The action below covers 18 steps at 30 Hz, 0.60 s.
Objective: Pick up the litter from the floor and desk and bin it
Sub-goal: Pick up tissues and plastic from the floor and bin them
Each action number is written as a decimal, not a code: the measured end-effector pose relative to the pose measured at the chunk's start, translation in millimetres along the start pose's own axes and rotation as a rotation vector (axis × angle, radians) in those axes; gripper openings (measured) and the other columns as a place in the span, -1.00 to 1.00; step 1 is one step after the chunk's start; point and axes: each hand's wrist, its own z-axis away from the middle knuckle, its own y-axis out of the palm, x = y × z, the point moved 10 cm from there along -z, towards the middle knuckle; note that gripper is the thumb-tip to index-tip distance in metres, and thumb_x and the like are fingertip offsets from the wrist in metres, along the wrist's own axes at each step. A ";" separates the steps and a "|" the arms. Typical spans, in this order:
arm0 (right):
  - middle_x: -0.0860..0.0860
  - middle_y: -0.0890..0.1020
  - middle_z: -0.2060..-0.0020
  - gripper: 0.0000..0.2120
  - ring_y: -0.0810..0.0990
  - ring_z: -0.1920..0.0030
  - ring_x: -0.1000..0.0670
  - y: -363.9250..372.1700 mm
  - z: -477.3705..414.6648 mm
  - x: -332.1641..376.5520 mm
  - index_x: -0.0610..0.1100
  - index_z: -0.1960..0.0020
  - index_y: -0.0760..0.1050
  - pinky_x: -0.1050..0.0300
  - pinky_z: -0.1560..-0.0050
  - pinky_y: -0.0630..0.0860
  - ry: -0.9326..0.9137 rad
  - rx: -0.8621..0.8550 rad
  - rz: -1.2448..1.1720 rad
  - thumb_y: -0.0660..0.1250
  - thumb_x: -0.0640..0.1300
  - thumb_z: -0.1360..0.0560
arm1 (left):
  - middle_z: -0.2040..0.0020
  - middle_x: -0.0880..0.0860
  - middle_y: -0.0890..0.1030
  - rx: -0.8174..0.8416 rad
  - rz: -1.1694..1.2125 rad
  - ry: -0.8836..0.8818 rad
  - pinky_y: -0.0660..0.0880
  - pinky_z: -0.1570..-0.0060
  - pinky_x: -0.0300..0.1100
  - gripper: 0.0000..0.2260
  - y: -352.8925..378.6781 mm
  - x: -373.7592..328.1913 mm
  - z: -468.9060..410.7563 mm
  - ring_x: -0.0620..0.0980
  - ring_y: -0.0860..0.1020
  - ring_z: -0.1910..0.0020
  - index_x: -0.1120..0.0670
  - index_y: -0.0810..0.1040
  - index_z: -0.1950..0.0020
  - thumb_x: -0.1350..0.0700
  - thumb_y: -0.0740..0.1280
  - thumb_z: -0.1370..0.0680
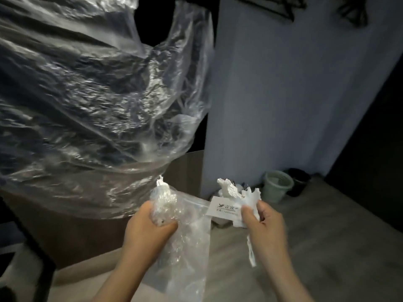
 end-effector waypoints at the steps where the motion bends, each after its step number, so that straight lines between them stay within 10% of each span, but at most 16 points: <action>1: -0.01 0.58 0.40 -0.79 0.52 0.40 0.04 -16.3 -11.5 -12.8 -0.18 0.33 0.46 0.14 0.38 0.36 0.025 -0.024 0.001 0.27 -0.06 -0.40 | 0.29 -0.06 0.62 0.036 -0.006 0.023 0.39 0.35 -0.26 -0.81 23.8 -11.3 -7.5 -0.15 0.58 0.28 -0.06 0.54 0.18 0.11 0.50 -0.31; 4: -0.20 0.60 0.31 -0.74 0.58 0.30 -0.25 -64.4 -44.3 -44.0 -0.21 0.34 0.40 0.03 0.37 0.35 0.070 -0.142 0.017 0.31 -0.11 -0.46 | 0.32 -0.06 0.61 0.130 -0.003 0.085 0.35 0.36 -0.33 -0.80 90.3 -40.2 -31.5 -0.20 0.56 0.31 -0.06 0.53 0.21 0.16 0.51 -0.30; 10: -0.03 0.62 0.38 -0.73 0.51 0.46 0.21 -118.5 -115.2 -78.1 -0.13 0.37 0.52 0.43 0.46 0.35 0.107 -0.288 0.087 0.31 -0.28 -0.49 | 0.35 -0.07 0.61 0.295 0.015 0.145 0.31 0.42 -0.43 -0.80 209.4 -76.2 -96.8 -0.30 0.55 0.35 -0.05 0.53 0.22 0.15 0.51 -0.30; 18: 0.01 0.64 0.39 -0.68 0.61 0.38 0.08 -149.0 -220.7 -116.7 0.01 0.37 0.56 0.31 0.44 0.37 0.199 -0.445 0.133 0.31 -0.26 -0.51 | 0.28 -0.26 0.61 0.440 0.030 0.238 0.36 0.40 -0.29 -0.84 321.2 -137.3 -207.1 -0.33 0.55 0.31 -0.04 0.52 0.26 0.16 0.47 -0.32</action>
